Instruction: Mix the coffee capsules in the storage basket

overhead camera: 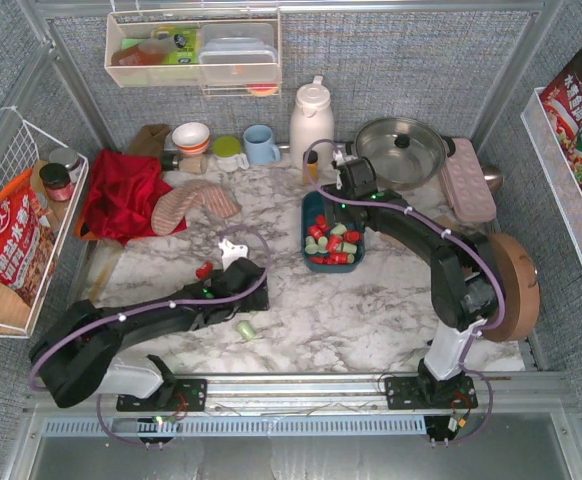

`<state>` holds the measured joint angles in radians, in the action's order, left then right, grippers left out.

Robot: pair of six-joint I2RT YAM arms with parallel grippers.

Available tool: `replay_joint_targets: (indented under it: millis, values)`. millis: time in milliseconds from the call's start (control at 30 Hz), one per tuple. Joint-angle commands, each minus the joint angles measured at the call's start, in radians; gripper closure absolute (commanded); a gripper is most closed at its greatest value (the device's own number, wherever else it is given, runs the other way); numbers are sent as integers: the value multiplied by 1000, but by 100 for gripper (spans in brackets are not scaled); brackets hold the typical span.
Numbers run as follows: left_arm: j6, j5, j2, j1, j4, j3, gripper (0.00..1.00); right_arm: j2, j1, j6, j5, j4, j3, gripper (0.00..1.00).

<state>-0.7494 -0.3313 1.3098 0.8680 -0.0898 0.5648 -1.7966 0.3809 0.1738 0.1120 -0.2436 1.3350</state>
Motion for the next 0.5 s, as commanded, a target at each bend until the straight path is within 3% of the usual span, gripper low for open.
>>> replay_joint_targets:
  millis: [0,233,467]
  values:
    - [-36,67,47,0,-39,13,12,19,1,-6,-28,-16,-13,31]
    - [-42,72,-2,2,-97,12,24,32,3,0,-63,-19,-19,30]
    - [-57,114,13,2,-39,-28,38,57,8,2,-80,-22,-32,30]
